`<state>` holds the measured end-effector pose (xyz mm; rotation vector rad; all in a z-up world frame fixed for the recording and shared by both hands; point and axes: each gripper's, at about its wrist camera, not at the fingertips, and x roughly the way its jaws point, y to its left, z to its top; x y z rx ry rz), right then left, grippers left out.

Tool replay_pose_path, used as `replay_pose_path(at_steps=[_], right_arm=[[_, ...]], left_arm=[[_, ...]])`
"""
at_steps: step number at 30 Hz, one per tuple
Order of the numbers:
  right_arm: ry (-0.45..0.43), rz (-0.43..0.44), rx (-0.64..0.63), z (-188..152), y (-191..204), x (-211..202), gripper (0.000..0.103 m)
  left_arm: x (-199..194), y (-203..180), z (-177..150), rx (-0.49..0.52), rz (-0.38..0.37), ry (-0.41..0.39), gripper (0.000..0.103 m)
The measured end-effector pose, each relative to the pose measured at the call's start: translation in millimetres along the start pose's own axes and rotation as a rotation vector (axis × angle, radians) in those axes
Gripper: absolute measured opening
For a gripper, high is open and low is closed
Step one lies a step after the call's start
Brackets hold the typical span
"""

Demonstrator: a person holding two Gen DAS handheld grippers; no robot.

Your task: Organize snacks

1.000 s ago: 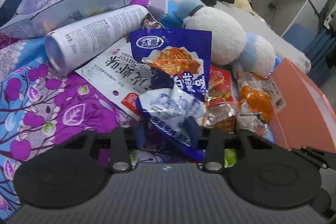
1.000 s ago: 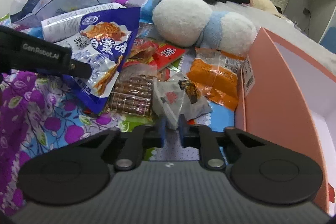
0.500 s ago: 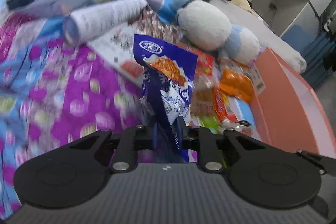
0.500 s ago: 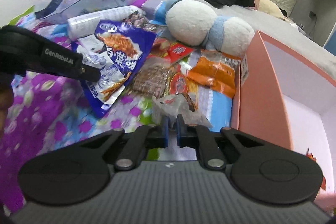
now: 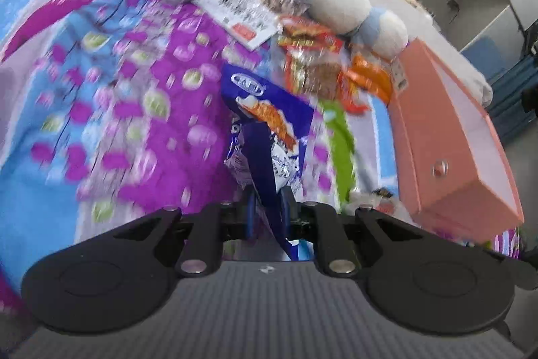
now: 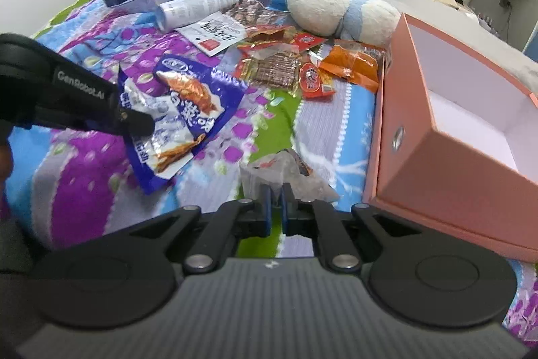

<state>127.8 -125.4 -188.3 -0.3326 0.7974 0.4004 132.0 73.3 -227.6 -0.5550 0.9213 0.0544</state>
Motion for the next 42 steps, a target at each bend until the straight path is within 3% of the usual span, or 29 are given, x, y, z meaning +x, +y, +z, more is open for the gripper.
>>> replay_pose_path(at_steps=[9, 12, 13, 14, 16, 18, 20, 21, 22, 30, 33, 42], right_arm=[[0.019, 0.027, 0.017, -27.5, 14.6, -27.9, 0.008], [0.025, 0.032, 0.024, -34.1, 16.2, -32.3, 0.008], [0.026, 0.038, 0.035, -35.0, 14.9, -32.7, 0.010], [0.029, 0.052, 0.052, -36.1, 12.9, -33.1, 0.010], [0.033, 0.077, 0.089, -36.7, 8.8, -33.5, 0.011], [0.034, 0.089, 0.116, -36.4, 5.1, -32.8, 0.011], [0.027, 0.082, 0.130, -35.0, 2.1, -32.0, 0.038], [0.016, 0.078, 0.143, -34.6, 0.2, -32.4, 0.059], [0.000, 0.077, 0.158, -34.7, -1.8, -33.4, 0.065], [-0.047, 0.056, 0.210, -29.1, -14.5, -18.4, 0.063], [-0.051, 0.062, 0.201, -28.1, -16.4, -8.8, 0.075], [-0.026, 0.071, 0.095, -29.1, -5.8, 21.1, 0.078]], left_arm=[[-24.3, 10.3, -33.7, -0.047, -0.006, 0.053, 0.018], [-24.9, 11.5, -37.1, -0.033, 0.030, 0.064, 0.022], [-23.8, 11.8, -36.9, -0.015, 0.050, 0.079, 0.033], [-22.9, 12.4, -36.7, -0.001, 0.057, 0.094, 0.051], [-24.3, 14.2, -36.3, 0.016, 0.065, 0.102, 0.069], [-29.0, 13.4, -35.9, 0.035, 0.064, 0.094, 0.072], [-33.8, 11.1, -33.1, 0.068, 0.060, 0.087, 0.075], [-36.5, 9.4, -31.5, 0.084, 0.060, 0.078, 0.076], [-39.8, 7.6, -29.3, 0.105, 0.054, 0.065, 0.078], [-31.0, 1.9, -8.9, 0.163, -0.004, 0.070, 0.084], [-20.7, 1.2, -6.2, 0.163, -0.007, 0.086, 0.084], [2.3, 5.6, -17.1, 0.174, 0.003, 0.124, 0.084]])
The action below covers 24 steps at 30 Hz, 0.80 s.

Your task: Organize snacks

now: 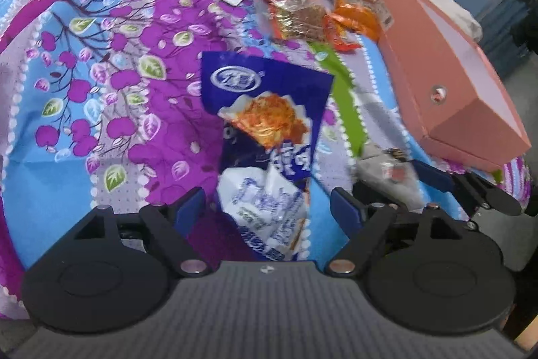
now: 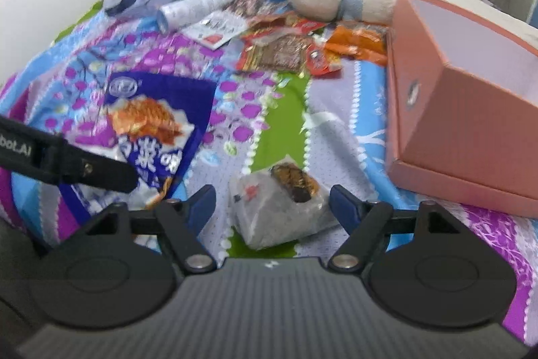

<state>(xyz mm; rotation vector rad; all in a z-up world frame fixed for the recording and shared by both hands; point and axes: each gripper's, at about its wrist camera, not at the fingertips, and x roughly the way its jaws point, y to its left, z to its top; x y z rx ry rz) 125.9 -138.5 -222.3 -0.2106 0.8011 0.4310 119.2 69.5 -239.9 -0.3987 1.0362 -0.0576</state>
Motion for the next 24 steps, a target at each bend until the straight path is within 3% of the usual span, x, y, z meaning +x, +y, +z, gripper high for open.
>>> replay_pose_path(at_steps=[3, 4, 12, 14, 19, 24], right_arm=[[-0.002, -0.018, -0.036, -5.7, 3.1, 4.1, 0.075], [-0.004, -0.031, -0.040, -7.1, 3.6, 4.3, 0.067], [-0.011, -0.040, -0.036, -11.9, 1.2, 0.5, 0.063], [-0.010, -0.036, -0.029, -11.5, 0.8, -0.2, 0.063], [-0.007, -0.036, -0.014, -10.8, -0.3, -2.7, 0.063], [0.002, -0.033, 0.004, -10.2, -1.5, -4.5, 0.063]], left_arm=[[4.8, 3.8, -1.4, -0.008, 0.003, -0.004, 0.084], [6.0, 4.4, -1.8, -0.008, 0.004, -0.008, 0.084], [9.6, -0.4, -2.7, 0.001, -0.005, -0.033, 0.081], [11.2, -3.2, -2.3, 0.015, 0.020, -0.036, 0.071], [12.1, -11.8, -4.1, 0.064, 0.061, -0.052, 0.065], [8.5, -10.7, -7.4, 0.040, 0.017, -0.069, 0.057]])
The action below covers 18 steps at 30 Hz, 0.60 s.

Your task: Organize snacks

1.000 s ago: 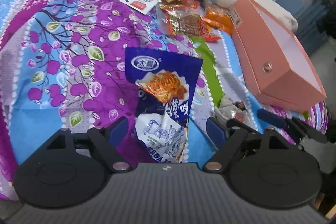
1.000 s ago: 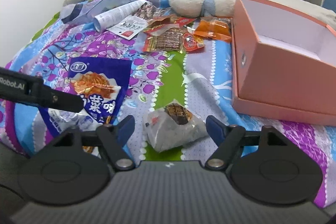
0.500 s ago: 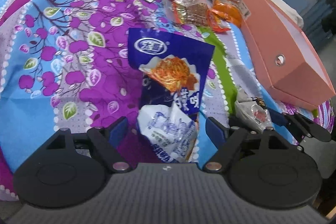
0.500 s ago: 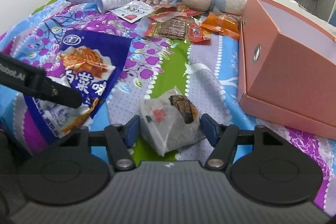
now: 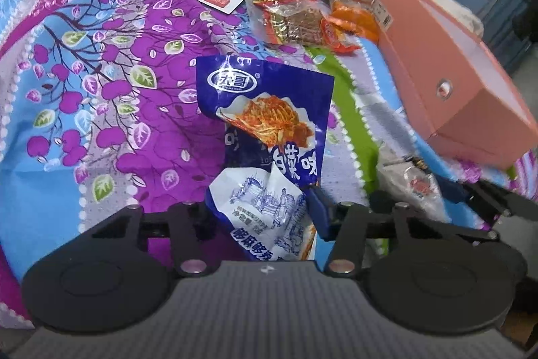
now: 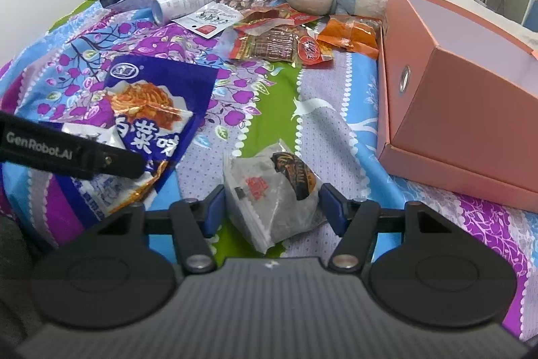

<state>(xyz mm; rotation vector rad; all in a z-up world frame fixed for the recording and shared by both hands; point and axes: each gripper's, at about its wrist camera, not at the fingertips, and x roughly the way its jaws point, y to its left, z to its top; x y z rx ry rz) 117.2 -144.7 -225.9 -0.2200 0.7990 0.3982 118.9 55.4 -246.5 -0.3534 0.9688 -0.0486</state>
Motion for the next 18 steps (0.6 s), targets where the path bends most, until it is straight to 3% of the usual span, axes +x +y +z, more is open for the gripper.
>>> replay_pose_path(at_steps=[11, 18], right_arm=[[-0.046, -0.011, 0.094, 11.2, -18.1, -25.9, 0.062], [-0.120, -0.004, 0.153, 28.0, -29.1, -61.1, 0.062]], left_arm=[[-31.6, -12.8, 10.1, -0.066, -0.027, -0.064, 0.055], [-65.0, -25.9, 26.6, -0.078, -0.030, -0.098, 0.055]])
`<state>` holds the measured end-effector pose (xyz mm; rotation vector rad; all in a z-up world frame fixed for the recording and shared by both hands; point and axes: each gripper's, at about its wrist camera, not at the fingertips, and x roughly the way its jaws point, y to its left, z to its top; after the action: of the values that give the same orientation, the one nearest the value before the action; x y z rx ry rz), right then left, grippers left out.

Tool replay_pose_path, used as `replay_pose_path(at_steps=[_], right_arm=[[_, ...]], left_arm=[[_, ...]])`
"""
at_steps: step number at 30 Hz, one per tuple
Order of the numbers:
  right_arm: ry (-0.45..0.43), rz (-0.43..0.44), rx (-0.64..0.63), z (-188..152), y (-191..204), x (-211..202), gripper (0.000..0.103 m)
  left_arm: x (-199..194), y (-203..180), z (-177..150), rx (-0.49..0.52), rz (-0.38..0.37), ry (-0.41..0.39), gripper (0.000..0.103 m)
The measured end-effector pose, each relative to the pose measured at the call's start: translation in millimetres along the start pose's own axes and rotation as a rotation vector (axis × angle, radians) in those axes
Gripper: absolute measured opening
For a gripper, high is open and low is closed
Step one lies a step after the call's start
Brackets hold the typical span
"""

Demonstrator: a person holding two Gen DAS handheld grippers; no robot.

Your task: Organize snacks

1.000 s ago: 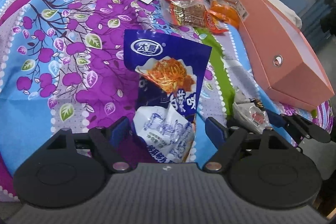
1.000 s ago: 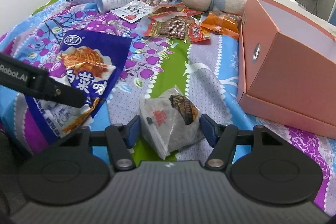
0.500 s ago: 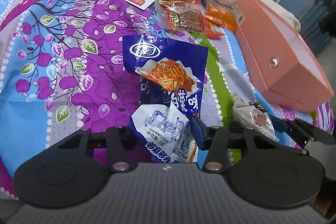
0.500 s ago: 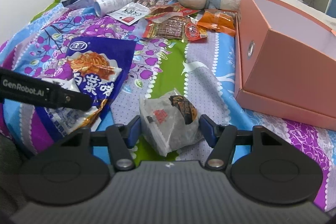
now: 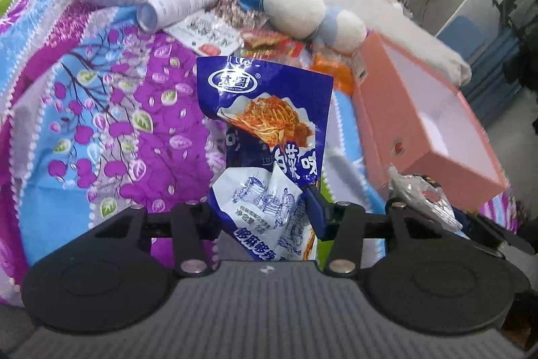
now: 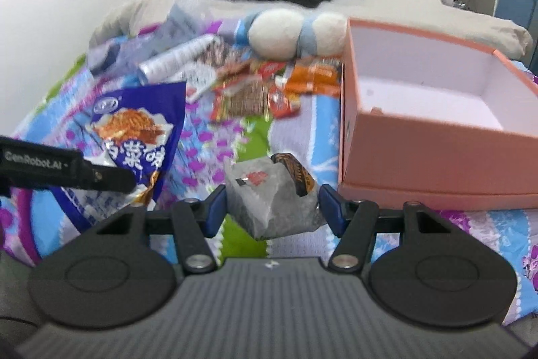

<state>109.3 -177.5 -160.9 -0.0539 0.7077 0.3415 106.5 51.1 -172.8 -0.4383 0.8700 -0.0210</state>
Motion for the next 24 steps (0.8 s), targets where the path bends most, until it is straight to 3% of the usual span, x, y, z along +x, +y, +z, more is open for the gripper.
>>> replay_pose_path(at_steps=[13, 24], right_arm=[[-0.140, 0.003, 0.041, 32.1, -7.7, -58.3, 0.061], [-0.157, -0.055, 0.087, 24.8, -33.3, -80.6, 0.061]], left_arm=[[-47.8, -42.3, 20.4, 0.039, -0.078, -0.083, 0.055], [-43.1, -95.4, 10.2, 0.120, -0.178, -0.029, 0.055]])
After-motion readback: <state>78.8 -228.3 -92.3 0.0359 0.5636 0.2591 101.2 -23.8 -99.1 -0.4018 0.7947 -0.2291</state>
